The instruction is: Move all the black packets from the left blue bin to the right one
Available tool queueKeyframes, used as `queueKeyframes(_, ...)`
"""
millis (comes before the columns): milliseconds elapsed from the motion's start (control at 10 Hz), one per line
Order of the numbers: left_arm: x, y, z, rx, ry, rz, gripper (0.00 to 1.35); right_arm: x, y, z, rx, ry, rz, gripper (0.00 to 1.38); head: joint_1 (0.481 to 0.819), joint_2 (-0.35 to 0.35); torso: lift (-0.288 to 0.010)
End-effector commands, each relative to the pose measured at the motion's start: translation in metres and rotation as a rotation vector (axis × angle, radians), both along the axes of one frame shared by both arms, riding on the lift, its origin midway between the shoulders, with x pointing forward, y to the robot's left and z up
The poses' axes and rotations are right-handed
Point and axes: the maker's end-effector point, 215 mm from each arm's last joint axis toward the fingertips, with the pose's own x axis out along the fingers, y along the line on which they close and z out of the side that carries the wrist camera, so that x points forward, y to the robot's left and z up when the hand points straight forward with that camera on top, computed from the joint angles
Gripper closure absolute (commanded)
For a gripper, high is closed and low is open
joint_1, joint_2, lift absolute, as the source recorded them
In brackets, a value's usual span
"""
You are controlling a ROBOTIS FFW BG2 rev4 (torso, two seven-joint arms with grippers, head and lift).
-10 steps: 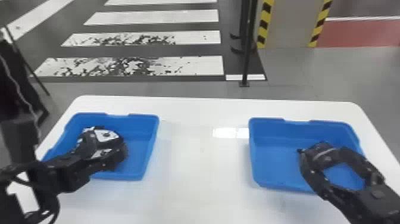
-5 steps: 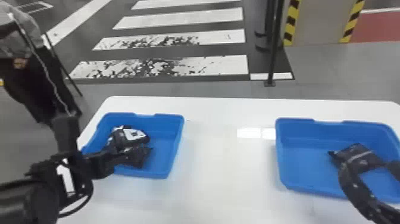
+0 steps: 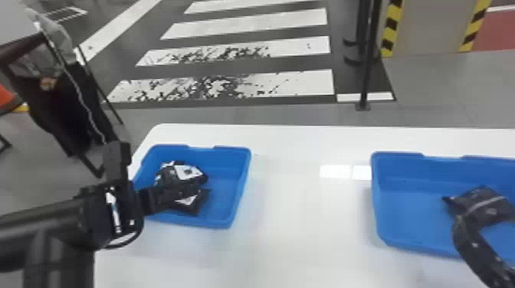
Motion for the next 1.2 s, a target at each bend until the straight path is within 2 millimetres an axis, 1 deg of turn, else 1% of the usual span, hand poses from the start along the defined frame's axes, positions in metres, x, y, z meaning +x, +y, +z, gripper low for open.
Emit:
queueKeyframes(0,0.0,0.003,-0.014,-0.017,0.063,0.023,0.13,0.0,0.001,-0.004,0.01,0.009,0.001,0.13,0.695,0.232,-0.15)
queueKeyframes(200,0.013,0.009,-0.022,-0.025,0.08,0.042,0.15,0.001,0.004,-0.006,0.022,0.014,0.006,0.13,0.695,0.239,-0.15)
queueKeyframes(300,0.015,0.014,-0.028,-0.015,0.105,0.053,0.22,0.001,0.006,-0.008,0.035,0.02,0.009,0.13,0.695,0.242,-0.15)
queueKeyframes(400,0.017,0.015,-0.039,-0.036,0.142,0.065,0.35,0.001,0.006,-0.01,0.036,0.025,0.01,0.13,0.695,0.247,-0.15)
queueKeyframes(500,0.018,0.012,-0.047,-0.052,0.188,0.061,0.54,0.002,0.009,-0.011,0.044,0.027,0.014,0.13,0.695,0.252,-0.15)
queueKeyframes(600,0.023,-0.001,-0.05,-0.043,0.204,0.01,0.86,0.002,0.011,-0.012,0.056,0.031,0.019,0.13,0.695,0.253,-0.15)
queueKeyframes(700,0.02,-0.004,-0.055,-0.045,0.211,0.005,1.07,0.002,0.011,-0.013,0.061,0.034,0.019,0.13,0.695,0.249,-0.15)
queueKeyframes(800,0.019,-0.004,-0.057,-0.034,0.203,0.001,1.21,0.001,0.011,-0.013,0.069,0.035,0.019,0.13,0.695,0.238,-0.15)
queueKeyframes(1000,0.027,-0.009,-0.052,-0.033,0.163,-0.032,1.2,0.001,0.011,-0.016,0.074,0.042,0.02,0.13,0.695,0.232,-0.15)
queueKeyframes(1100,0.022,-0.016,-0.046,-0.04,0.139,-0.055,1.2,0.001,0.012,-0.015,0.076,0.042,0.021,0.13,0.695,0.227,-0.15)
